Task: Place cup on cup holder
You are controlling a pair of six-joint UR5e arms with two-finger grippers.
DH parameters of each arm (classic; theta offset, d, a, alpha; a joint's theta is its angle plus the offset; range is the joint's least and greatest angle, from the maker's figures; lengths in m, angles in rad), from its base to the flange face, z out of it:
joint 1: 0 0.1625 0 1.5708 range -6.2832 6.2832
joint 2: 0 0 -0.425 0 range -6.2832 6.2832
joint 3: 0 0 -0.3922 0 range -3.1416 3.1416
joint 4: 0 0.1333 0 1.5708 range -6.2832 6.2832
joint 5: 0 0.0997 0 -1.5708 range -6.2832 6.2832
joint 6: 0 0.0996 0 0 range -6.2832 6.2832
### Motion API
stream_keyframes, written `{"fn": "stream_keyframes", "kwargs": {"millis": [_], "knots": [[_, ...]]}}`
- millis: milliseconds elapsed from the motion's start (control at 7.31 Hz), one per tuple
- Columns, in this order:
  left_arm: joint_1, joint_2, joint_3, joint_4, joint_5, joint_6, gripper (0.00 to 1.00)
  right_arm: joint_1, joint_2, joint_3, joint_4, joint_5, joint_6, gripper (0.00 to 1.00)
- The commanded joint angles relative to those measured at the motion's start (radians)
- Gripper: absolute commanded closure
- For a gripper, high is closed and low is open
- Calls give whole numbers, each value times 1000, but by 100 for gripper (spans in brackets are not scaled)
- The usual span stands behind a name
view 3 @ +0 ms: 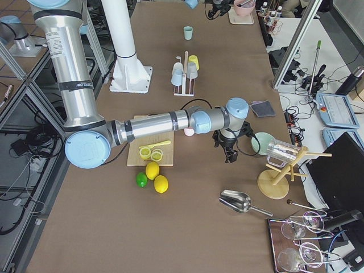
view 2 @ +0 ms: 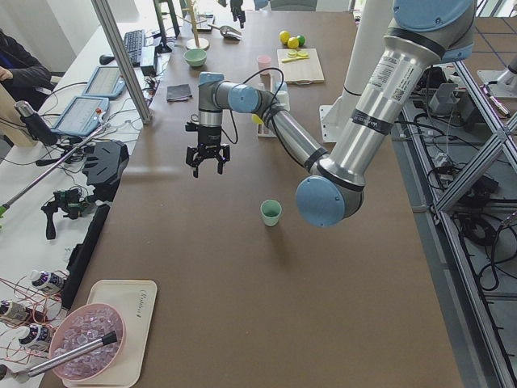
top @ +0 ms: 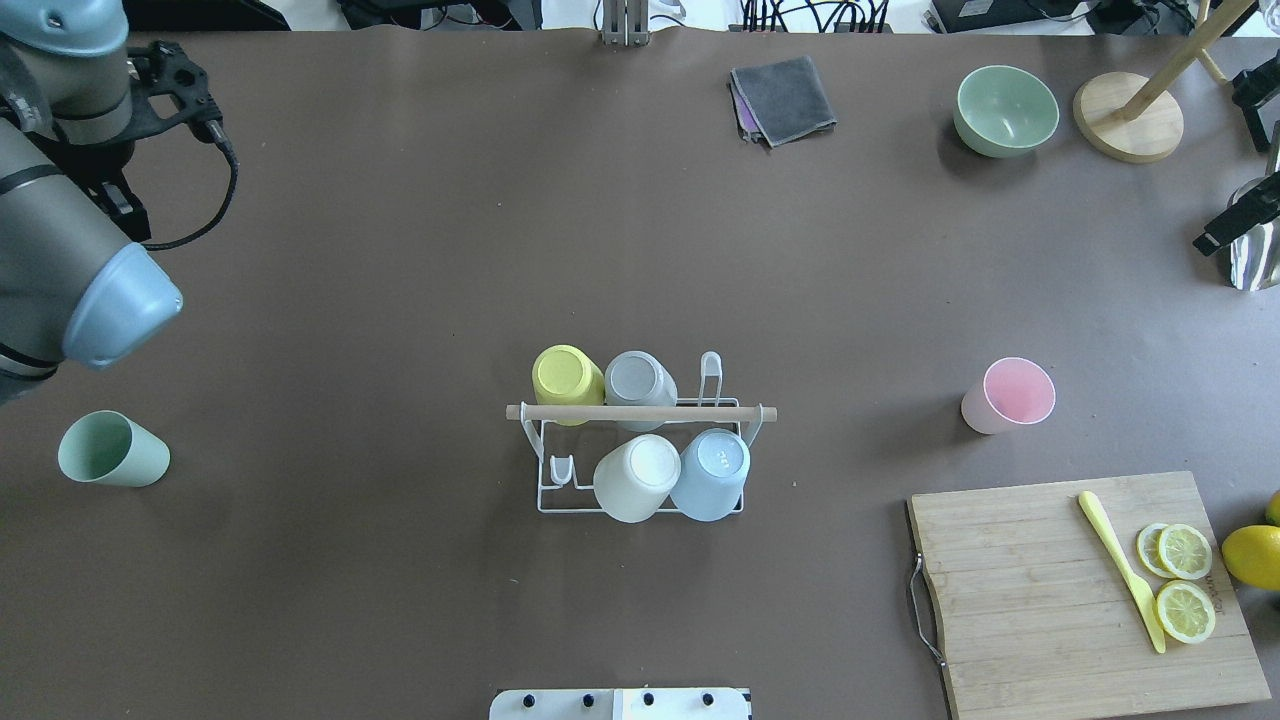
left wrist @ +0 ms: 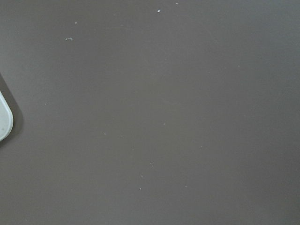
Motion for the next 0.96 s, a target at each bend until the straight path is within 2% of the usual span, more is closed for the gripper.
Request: {"fn": "stream_keyframes", "kwargs": {"millis": [0,137,274,411,547,821], "knots": [[79,-44,11,46,50,128,1,-43,49,15,-57,-19,3,0],[88,-63,27,84,54,131,1,-66,55,44,-95,-24,3,0],[146,-72,32,130,144,131,1,-92,65,93,-144,-33,2,0],[198,-75,32,173,201,134,1,-123,100,153,-277,-37,3,0],[243,-72,35,220,202,138,1,-147,182,156,-433,-43,-1,0],[315,-75,34,314,206,140,1,-234,291,138,-618,-112,3,0]]}}
